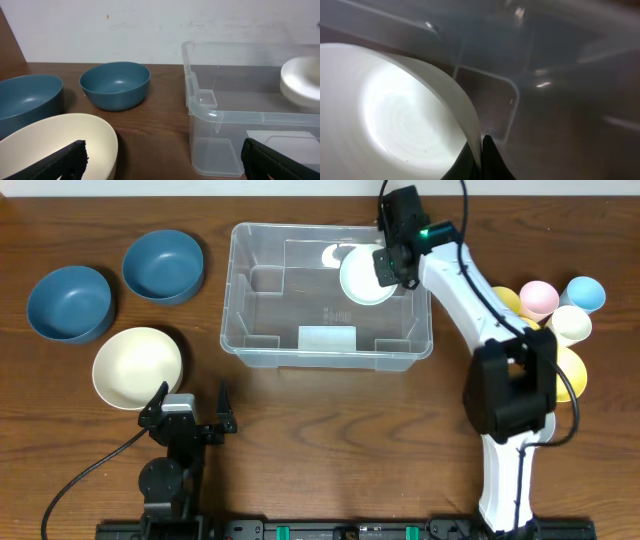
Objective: Pack container
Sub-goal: 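Lift the white bowl and carry it into the clear container, then release the white bowl and withdraw the right gripper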
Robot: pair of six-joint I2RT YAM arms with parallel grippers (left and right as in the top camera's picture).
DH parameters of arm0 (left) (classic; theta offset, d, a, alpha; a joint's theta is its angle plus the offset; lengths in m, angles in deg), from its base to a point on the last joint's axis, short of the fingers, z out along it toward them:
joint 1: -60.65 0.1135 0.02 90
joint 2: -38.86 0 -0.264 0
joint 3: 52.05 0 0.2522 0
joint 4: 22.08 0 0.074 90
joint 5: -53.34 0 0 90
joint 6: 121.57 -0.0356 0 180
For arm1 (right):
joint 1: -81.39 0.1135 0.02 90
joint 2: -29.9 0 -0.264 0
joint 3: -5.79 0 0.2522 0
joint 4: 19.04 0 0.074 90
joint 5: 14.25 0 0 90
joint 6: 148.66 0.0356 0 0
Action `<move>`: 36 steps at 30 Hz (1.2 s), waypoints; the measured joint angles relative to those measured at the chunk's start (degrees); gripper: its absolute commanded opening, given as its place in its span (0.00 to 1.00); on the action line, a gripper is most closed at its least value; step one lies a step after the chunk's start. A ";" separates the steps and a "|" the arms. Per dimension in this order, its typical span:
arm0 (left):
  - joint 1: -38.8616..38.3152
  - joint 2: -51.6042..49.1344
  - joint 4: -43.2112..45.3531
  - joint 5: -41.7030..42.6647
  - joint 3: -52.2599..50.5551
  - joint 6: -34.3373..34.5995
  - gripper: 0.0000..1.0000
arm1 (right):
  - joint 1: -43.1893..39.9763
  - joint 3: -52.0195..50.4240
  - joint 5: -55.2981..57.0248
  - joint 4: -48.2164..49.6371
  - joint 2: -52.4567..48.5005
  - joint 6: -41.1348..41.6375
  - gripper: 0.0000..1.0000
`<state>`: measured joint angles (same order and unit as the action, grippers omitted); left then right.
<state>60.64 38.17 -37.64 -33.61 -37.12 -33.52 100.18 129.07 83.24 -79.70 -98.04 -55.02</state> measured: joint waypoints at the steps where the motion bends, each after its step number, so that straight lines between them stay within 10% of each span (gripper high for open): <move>1: 0.00 0.00 0.02 0.00 0.00 0.00 0.98 | 0.00 0.00 0.11 0.17 -0.85 -0.42 0.02; 11: 0.00 0.00 0.00 0.00 0.00 0.00 0.98 | 0.11 0.39 2.21 2.71 -2.84 -4.63 0.43; 27: 0.00 -0.02 0.00 0.00 0.00 -0.02 0.98 | 7.30 28.28 -0.33 -30.97 -3.52 -1.40 0.64; 36: 0.00 0.00 0.00 0.00 0.00 0.00 0.98 | 6.91 40.00 -2.82 -50.12 5.75 9.46 0.57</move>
<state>60.64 38.17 -37.64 -33.61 -37.12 -33.52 107.08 169.07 80.42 -129.82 -92.29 -45.55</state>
